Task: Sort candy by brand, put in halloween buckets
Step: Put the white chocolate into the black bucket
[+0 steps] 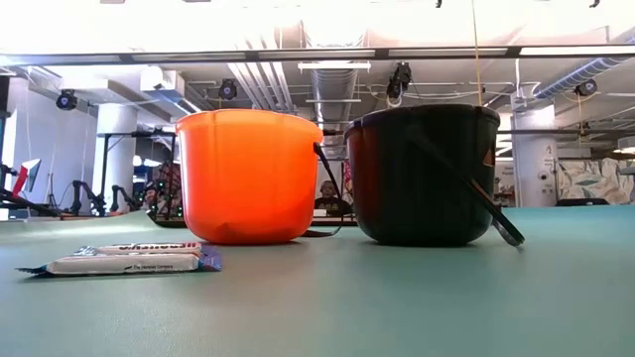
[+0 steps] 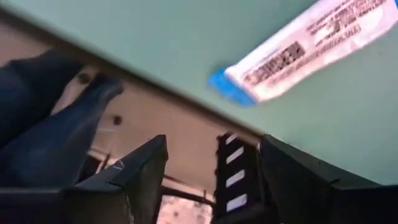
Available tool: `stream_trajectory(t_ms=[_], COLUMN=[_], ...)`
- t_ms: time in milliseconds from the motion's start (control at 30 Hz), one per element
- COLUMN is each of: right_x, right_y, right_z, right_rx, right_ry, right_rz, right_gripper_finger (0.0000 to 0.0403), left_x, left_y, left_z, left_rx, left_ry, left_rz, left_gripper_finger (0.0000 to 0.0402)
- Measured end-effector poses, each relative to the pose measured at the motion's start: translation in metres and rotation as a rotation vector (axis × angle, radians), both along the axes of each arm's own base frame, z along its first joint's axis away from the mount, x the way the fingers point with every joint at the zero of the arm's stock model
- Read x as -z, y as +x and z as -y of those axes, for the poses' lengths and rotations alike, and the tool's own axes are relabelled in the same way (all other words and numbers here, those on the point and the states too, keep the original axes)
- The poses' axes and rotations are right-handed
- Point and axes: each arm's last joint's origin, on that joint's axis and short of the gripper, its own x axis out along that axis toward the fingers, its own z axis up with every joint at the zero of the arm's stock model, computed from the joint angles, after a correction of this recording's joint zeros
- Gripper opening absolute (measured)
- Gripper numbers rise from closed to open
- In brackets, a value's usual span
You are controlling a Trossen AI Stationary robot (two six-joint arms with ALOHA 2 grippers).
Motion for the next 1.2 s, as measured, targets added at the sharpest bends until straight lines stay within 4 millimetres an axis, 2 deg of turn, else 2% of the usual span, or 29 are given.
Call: stream_trajectory(t_ms=[133,500,667,900,1200], right_x=[0.02,0.031,0.041,0.043,0.026], right_y=[0.001,-0.003,0.001,0.033,0.076], right_z=[-0.003,0.01,0.026,0.063,0.088], right_rx=[0.01,-0.001,-0.035,-0.074,-0.155], right_ry=[-0.032,-0.088,-0.121,-0.116,-0.204], right_rz=[-0.069,-0.123,-0.1,-0.031,0.238], right_gripper_finger=[0.0248,0.027,0.0282,0.0265,0.0244], left_x=[0.0,0.0,0.0,0.0,0.0], left_y=[0.0,0.0,0.0,0.0,0.001], left_z=[0.0,0.0,0.0,-0.001,0.001], left_rx=[0.0,0.045,0.021,0.022,-0.01], left_ry=[0.001,0.017,0.011,0.017,-0.008], left_rz=[0.001,-0.009,0.0,0.005,0.028], left_gripper_finger=[0.0,0.0,0.0,0.0,0.0])
